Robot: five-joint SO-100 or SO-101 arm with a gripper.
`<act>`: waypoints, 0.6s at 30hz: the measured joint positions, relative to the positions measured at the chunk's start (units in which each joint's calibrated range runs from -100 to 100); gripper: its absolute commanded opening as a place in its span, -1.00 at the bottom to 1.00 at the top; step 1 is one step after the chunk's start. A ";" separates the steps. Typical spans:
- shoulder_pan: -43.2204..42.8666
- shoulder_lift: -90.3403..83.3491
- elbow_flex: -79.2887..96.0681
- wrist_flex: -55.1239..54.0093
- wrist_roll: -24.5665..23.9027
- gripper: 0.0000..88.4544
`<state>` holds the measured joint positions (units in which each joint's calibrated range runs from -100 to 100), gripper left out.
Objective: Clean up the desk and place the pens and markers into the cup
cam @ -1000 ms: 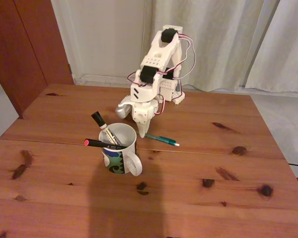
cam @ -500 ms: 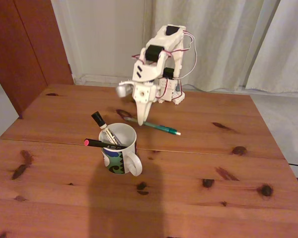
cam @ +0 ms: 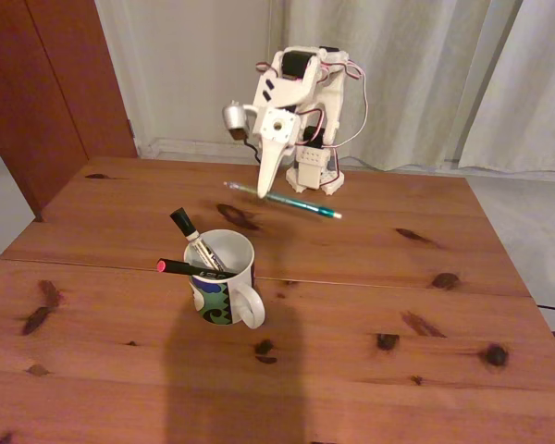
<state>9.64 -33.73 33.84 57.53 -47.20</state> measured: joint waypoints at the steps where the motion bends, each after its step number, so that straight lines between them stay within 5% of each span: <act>1: 0.00 -0.59 0.00 0.00 1.03 -0.98; 7: 0.00 -1.69 0.00 0.00 6.30 -0.98; 18: 0.00 -1.69 0.00 0.00 7.03 -0.98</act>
<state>9.64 -35.42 33.84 57.53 -40.17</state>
